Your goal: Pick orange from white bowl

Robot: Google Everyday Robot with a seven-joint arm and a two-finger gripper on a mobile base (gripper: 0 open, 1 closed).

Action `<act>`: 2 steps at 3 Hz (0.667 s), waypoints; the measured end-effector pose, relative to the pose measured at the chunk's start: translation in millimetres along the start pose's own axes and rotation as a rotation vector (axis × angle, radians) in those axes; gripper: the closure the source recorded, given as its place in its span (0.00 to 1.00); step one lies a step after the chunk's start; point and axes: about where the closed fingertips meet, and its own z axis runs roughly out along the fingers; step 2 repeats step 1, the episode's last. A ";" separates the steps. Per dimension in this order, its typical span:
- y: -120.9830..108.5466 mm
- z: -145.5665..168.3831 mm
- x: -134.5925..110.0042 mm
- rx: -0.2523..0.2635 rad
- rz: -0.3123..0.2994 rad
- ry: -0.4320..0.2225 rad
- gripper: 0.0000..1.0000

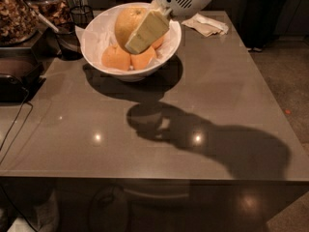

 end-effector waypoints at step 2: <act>14.8 -7.1 3.8 0.015 0.021 0.013 1.00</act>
Offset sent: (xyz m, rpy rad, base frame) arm 0.0000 0.0000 0.0000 0.0000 0.0000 0.0000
